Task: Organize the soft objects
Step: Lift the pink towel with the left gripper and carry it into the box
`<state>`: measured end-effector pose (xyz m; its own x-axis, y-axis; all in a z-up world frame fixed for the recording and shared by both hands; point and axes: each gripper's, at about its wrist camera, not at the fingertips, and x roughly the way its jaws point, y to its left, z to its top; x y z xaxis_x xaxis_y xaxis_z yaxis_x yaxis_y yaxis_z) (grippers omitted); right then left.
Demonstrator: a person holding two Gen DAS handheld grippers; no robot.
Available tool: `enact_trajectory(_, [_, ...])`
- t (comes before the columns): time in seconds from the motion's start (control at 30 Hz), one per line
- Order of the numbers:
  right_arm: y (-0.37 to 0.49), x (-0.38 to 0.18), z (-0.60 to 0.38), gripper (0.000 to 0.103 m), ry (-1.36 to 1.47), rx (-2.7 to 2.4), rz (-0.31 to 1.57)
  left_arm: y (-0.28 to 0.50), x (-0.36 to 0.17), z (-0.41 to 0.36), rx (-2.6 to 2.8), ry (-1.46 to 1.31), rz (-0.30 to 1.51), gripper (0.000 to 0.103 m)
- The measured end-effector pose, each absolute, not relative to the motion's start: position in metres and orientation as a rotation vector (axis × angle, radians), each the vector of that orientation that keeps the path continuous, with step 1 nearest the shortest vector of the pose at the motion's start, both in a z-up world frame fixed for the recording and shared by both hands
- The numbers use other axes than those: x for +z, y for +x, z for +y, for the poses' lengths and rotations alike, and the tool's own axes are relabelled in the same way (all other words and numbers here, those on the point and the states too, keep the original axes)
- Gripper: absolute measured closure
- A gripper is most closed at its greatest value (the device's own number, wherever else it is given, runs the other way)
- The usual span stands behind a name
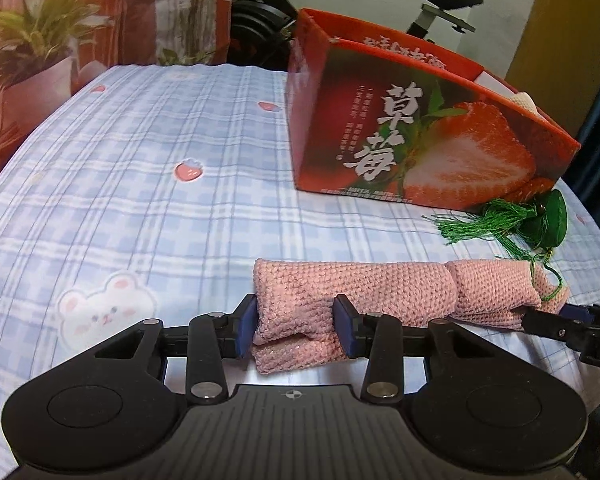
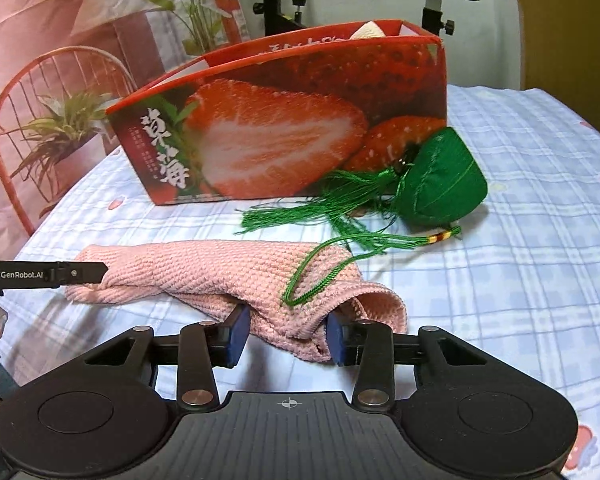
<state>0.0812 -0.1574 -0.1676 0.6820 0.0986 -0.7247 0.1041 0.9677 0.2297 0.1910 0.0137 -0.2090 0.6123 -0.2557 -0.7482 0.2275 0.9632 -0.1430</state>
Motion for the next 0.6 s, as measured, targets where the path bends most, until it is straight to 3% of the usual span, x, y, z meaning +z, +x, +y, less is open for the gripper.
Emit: enact_trajectory(0.6, [0.069,-0.155,-0.167,0.059,0.285,-0.048,0.725,0.182,-0.213,0.024,-0.252,-0.073,0.832,0.058])
